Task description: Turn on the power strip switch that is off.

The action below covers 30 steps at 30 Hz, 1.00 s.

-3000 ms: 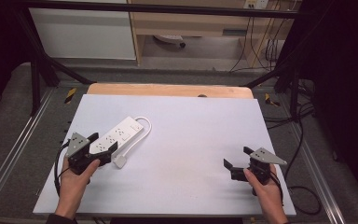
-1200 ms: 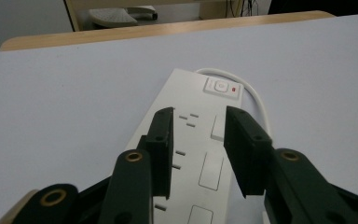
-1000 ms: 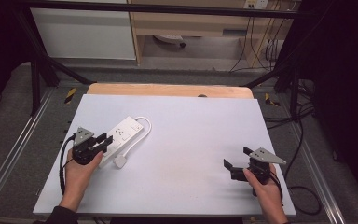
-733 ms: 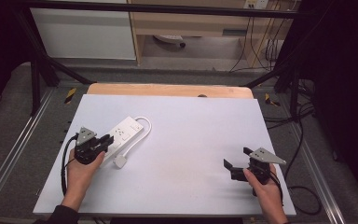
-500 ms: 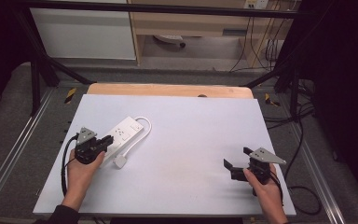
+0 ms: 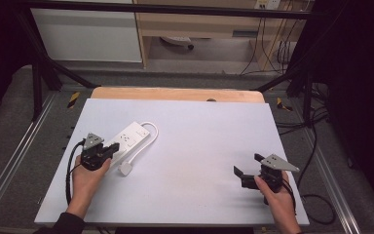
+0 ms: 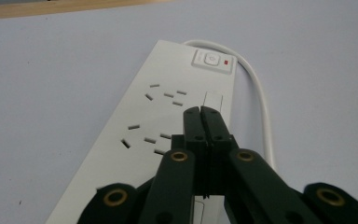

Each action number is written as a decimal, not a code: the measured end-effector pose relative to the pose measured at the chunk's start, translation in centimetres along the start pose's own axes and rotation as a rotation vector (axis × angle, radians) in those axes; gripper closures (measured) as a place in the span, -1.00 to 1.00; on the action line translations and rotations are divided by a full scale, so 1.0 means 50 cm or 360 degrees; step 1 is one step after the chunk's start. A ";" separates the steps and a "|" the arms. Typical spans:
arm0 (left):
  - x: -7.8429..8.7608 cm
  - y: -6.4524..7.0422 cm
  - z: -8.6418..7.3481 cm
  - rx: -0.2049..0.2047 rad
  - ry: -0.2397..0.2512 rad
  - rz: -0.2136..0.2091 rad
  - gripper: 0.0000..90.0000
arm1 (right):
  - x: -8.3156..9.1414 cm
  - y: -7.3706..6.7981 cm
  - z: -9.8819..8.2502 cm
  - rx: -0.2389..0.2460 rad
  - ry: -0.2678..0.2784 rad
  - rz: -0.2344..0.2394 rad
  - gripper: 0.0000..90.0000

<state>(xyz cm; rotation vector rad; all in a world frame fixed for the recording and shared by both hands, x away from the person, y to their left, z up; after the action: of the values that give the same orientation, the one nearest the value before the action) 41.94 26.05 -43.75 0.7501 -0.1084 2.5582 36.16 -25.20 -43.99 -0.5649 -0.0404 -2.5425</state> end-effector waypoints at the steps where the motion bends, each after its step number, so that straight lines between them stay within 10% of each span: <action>1: -0.002 0.000 0.000 -0.0001 -0.0004 -0.0002 1.00 | 0.000 0.000 0.000 0.0000 0.0002 -0.0001 -0.91; 30: -0.048 0.016 0.012 -0.0117 -0.0133 0.0002 1.00 | 0.003 0.004 0.001 -0.0005 0.0009 0.0003 -0.91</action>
<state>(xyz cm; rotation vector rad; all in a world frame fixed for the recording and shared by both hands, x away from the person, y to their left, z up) 43.64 24.24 -44.46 0.8288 -0.2290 2.5094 36.14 -25.43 -43.89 -0.5590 -0.0340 -2.5425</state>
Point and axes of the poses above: each handheld gripper's, and its own axes: x roughly backward along the jaws, z roughly out of its top, y roughly to its right, the point moved 2 cm from there along -x, roughly forward along the jaws, and after that the axes turned 1 degree about -x, right-handed, at the moved point
